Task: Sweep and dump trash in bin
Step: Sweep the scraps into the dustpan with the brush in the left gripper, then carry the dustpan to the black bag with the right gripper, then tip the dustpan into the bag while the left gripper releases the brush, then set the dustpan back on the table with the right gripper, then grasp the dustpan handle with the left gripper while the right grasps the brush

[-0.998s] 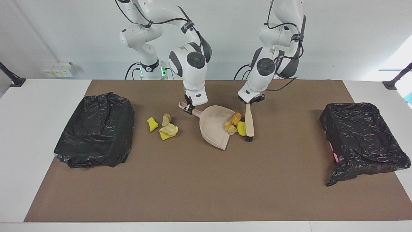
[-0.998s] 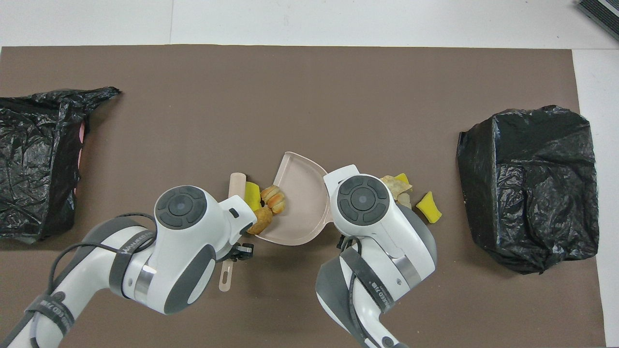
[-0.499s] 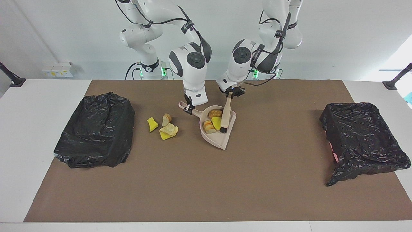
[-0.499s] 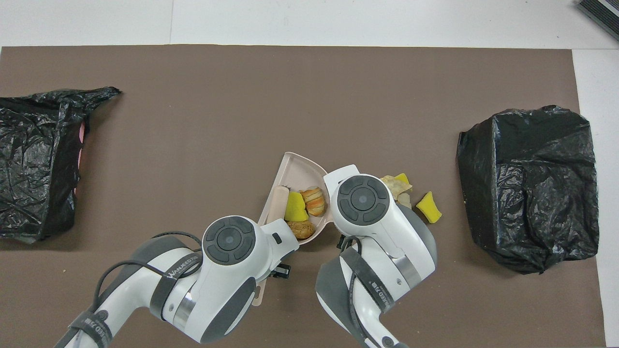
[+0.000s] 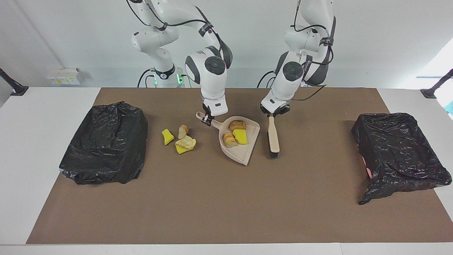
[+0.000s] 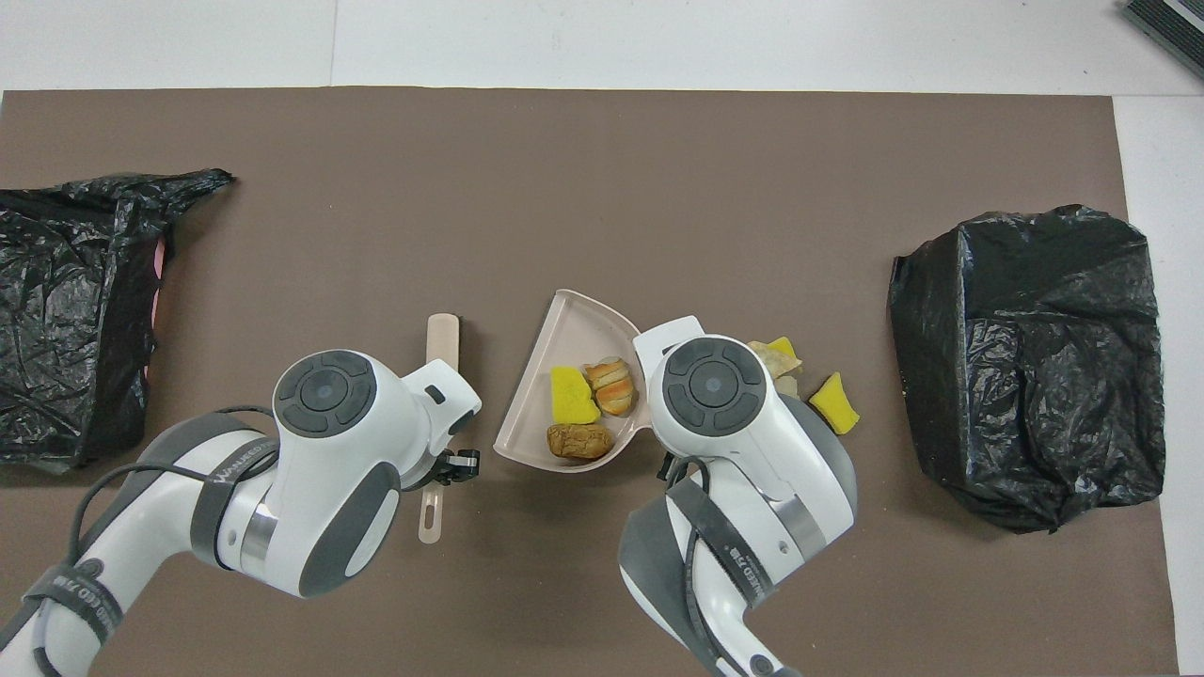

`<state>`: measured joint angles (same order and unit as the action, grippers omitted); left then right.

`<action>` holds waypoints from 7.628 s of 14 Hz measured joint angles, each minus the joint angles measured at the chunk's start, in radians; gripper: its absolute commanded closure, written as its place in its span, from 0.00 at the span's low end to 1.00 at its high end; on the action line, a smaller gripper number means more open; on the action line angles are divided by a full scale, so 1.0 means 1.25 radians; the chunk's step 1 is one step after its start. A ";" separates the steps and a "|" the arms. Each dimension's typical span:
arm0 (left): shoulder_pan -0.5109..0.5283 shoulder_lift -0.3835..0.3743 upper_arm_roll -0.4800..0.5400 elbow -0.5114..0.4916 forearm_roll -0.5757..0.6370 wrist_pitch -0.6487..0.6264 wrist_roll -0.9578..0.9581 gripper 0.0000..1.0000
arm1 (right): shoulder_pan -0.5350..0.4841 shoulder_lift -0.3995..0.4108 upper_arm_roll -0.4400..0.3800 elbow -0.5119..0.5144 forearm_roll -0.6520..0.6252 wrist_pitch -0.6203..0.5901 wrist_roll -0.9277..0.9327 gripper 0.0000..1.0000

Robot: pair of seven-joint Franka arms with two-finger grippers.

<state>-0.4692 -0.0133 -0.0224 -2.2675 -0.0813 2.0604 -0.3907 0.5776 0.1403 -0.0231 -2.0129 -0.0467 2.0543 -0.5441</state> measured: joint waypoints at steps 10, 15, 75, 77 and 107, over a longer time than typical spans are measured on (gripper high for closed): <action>-0.005 -0.001 -0.018 0.001 0.029 -0.033 -0.108 1.00 | -0.248 -0.204 -0.009 0.023 -0.008 -0.170 -0.206 1.00; -0.167 -0.014 -0.032 -0.002 -0.047 -0.028 -0.226 1.00 | -0.566 -0.224 -0.021 0.034 -0.010 -0.201 -0.583 1.00; 0.337 0.010 -0.006 0.502 0.046 -0.359 0.346 0.00 | -0.165 0.184 0.108 0.428 0.100 -0.125 0.771 1.00; 0.337 0.010 -0.006 0.501 0.046 -0.359 0.347 0.00 | -0.133 0.253 0.108 0.475 0.111 -0.080 0.832 1.00; 0.124 0.186 -0.023 0.499 0.047 -0.191 0.094 0.00 | 0.053 -0.108 0.108 0.012 0.230 -0.112 0.857 0.00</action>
<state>-0.3142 0.2195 -0.0507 -1.6432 -0.0225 1.8220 -0.2733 0.6434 0.0050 0.1113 -1.9977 0.2410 1.9140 0.5272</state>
